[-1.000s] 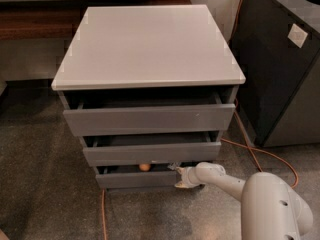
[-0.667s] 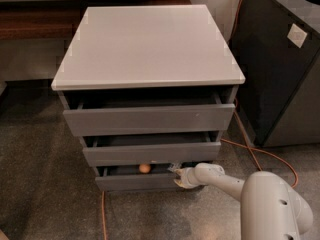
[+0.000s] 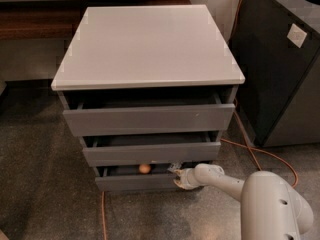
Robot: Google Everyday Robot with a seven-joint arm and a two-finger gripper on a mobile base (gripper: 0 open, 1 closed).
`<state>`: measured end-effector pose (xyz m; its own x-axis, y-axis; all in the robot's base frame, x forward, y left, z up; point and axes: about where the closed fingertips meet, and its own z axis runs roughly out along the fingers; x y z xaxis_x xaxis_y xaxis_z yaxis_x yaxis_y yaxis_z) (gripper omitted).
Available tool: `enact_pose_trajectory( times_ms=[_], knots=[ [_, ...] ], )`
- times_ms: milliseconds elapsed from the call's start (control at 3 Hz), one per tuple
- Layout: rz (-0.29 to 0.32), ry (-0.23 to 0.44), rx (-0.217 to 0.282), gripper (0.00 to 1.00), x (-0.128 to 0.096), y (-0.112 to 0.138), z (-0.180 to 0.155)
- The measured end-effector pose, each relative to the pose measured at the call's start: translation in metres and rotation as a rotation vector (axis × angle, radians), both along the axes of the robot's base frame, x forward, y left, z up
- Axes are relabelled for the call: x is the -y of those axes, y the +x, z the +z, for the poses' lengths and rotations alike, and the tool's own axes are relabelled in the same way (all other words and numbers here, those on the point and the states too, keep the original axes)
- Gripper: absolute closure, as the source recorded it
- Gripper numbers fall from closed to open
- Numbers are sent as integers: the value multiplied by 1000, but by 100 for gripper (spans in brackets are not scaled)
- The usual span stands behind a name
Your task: Pick orange from bottom drawer and place on counter
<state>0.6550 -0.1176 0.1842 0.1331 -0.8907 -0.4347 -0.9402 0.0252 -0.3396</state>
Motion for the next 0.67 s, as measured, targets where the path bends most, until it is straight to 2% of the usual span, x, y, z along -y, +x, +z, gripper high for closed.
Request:
enact_pose_trajectory(
  times_ms=[667],
  knots=[
    [0,0,0,100,0,0,0]
  ],
)
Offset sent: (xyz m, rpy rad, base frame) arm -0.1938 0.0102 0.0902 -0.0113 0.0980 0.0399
